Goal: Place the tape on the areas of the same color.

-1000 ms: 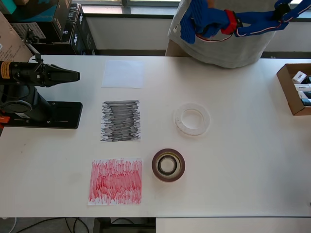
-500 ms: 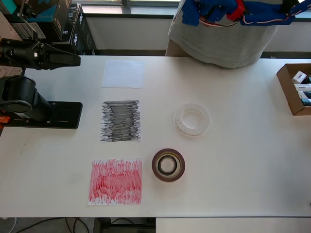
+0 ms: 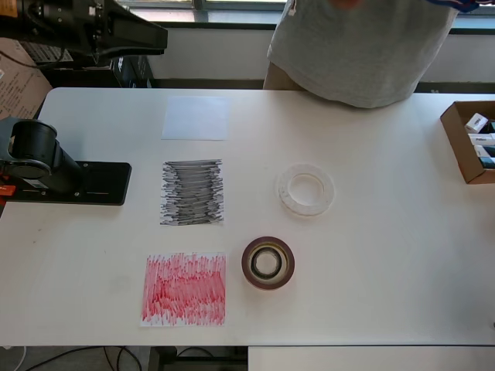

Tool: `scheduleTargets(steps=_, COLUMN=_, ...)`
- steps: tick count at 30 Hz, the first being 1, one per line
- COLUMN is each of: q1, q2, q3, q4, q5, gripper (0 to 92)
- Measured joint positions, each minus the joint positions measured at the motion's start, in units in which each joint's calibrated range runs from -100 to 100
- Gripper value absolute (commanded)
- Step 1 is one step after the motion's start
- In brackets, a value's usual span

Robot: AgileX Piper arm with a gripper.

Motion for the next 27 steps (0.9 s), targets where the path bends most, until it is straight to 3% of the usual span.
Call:
scheduleTargets(steps=16, q1=-4.6, q2=22.8, q3=-9.5, q4=0.1, q5=2.2, gripper=49.0)
scheduleTargets(steps=20, q1=-5.0, q2=27.4, q3=-13.1, q4=0.7, q5=6.0, gripper=49.0)
scheduleTargets(steps=27, q1=-6.4, q2=36.3, q3=-22.5, q4=9.2, q5=15.5, gripper=49.0)
